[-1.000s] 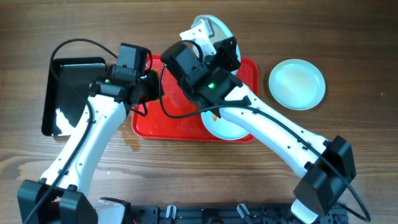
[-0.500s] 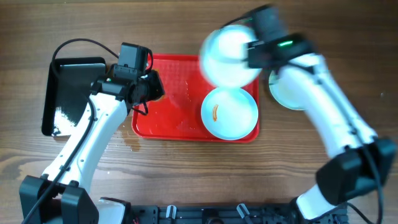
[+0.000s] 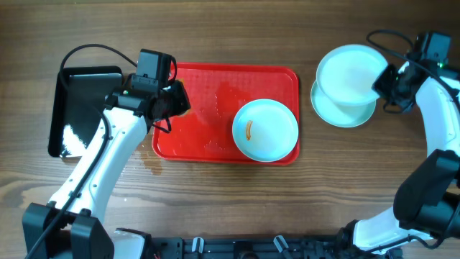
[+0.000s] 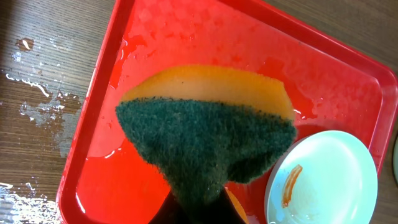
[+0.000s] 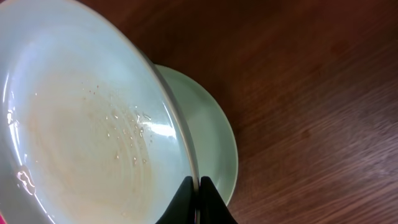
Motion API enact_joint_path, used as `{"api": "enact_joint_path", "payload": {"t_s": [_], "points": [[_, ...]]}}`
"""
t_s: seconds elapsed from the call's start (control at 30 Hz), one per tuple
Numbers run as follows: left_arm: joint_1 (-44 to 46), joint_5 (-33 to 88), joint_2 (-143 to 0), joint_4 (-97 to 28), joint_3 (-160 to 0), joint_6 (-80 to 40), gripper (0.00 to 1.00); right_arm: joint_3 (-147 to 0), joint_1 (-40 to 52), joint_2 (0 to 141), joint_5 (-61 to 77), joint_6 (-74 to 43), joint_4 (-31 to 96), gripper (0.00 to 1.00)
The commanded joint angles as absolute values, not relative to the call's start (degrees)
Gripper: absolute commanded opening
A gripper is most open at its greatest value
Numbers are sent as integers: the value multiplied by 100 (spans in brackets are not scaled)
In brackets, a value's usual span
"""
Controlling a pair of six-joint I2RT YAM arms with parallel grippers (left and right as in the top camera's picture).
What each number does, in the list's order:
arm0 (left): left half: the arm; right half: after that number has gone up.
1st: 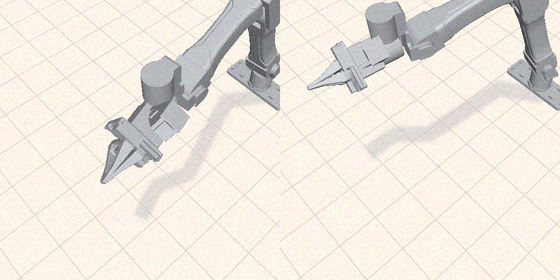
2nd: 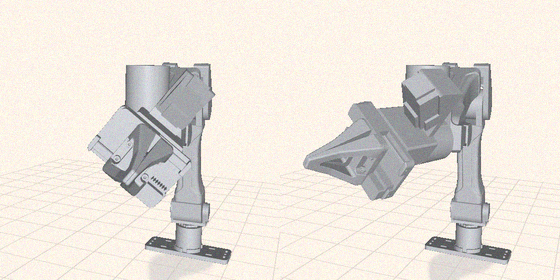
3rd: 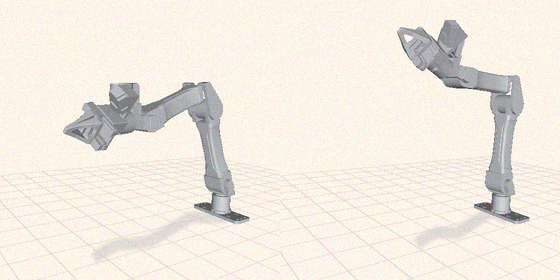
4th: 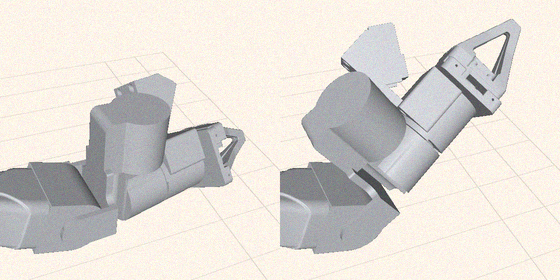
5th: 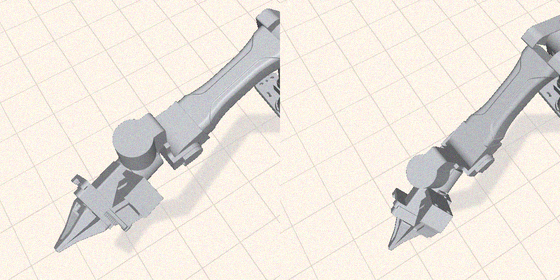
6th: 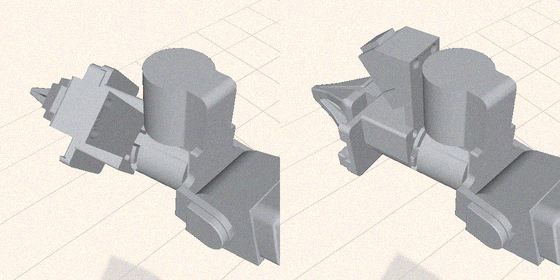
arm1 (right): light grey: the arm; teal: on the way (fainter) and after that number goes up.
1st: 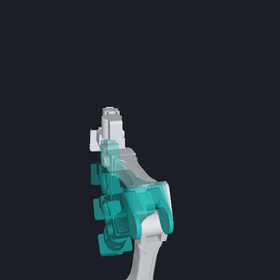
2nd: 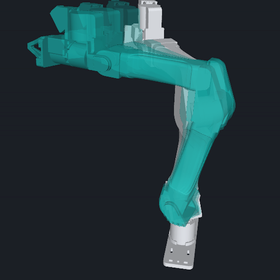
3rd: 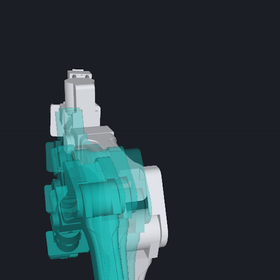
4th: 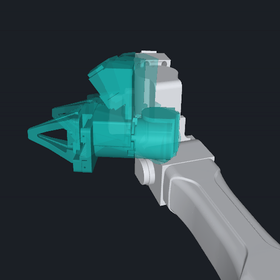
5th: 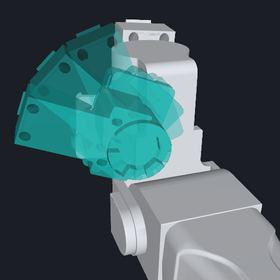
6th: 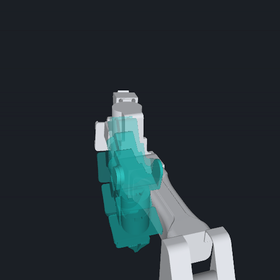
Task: Clean dirty plates on tray and stack at the side
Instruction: 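Stack the plate onto the cleaned plate right of the red tray, then move the right gripper to the rim of the last plate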
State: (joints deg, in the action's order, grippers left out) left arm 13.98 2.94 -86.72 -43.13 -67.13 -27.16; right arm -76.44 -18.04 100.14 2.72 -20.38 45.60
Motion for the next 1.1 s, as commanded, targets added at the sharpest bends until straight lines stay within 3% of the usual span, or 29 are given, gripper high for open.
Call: {"api": "enact_joint_path", "payload": {"t_s": [0.0, 0.03, 0.07, 0.13, 0.3, 0.6, 0.73, 0.8, 0.93, 1.07], "points": [[1372, 318, -8715, -4318, -6707, -2770, 4, -7443, -1787, 10114, 585, -2224, 4375, 5], [1372, 318, -8715, -4318, -6707, -2770, 4, -7441, -1787, 10138, 587, -2250, 4353, 9], [1372, 318, -8715, -4316, -6707, -2770, 4, -7441, -1787, 10149, 639, -2252, 4348, 26], [1372, 316, -8715, -4313, -6707, -2770, 4, -7441, -1787, 10169, 729, -2248, 4368, 45], [1372, 318, -8715, -4316, -6707, -2770, 4, -7443, -1787, 10169, 1013, -2239, 4512, 47], [1372, 320, -8715, -4309, -6707, -2770, 4, -7454, -1142, 10165, 3498, -1105, 5146, 48], [1372, 318, -8715, -4313, -6707, -2770, 4, -7454, -141, 10167, 2578, -1070, 5476, 49], [1372, 318, -8715, -4313, -6707, -2770, 4, -7452, 283, 10182, 1986, -1140, 5513, 68], [1372, 320, -8715, -4313, -6707, -2770, 4, -7448, 939, 10193, 989, -1441, 5524, 67], [1372, 320, -8715, -4357, -6707, -2770, 4, -7404, 1354, 10193, 364, -1564, 5618, 57]]}}
